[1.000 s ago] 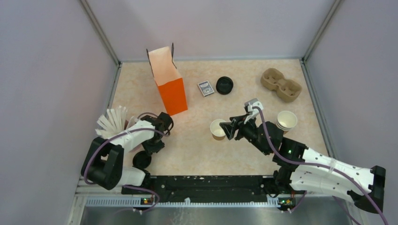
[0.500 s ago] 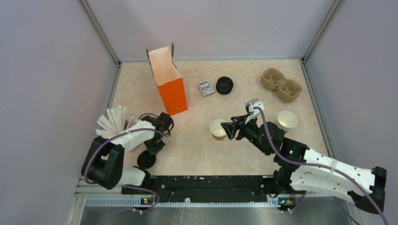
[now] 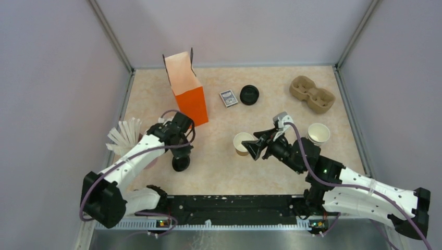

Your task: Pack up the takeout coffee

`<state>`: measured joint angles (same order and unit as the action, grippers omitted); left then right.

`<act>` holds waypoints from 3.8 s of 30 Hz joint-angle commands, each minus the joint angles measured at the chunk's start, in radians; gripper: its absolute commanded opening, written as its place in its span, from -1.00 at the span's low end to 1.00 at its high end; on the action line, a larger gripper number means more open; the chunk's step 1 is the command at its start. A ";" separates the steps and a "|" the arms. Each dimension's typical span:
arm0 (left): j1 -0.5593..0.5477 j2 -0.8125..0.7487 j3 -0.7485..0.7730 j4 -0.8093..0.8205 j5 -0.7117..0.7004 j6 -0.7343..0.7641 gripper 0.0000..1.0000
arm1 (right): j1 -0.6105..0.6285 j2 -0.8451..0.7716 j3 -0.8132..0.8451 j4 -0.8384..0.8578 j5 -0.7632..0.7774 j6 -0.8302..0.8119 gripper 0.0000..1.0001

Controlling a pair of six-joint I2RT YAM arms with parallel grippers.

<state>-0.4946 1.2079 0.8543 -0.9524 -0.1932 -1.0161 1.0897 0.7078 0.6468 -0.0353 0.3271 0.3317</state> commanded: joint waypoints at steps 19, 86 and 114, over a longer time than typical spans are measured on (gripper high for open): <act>-0.015 -0.353 0.011 0.928 1.105 0.272 -1.00 | -0.004 -0.054 -0.195 0.543 -0.334 0.033 0.30; -0.016 -0.415 -0.028 0.968 1.182 0.247 -0.39 | 0.084 0.260 -0.198 1.038 -0.445 -0.810 0.46; -0.016 -0.440 0.116 0.482 0.204 0.846 0.98 | -0.011 0.432 0.428 -0.511 0.078 -0.094 0.49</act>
<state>-0.5072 0.8471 1.0050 -0.4843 0.1406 -0.2951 1.1362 1.0424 0.9409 -0.2760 0.4404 0.1665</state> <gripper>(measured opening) 0.987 0.744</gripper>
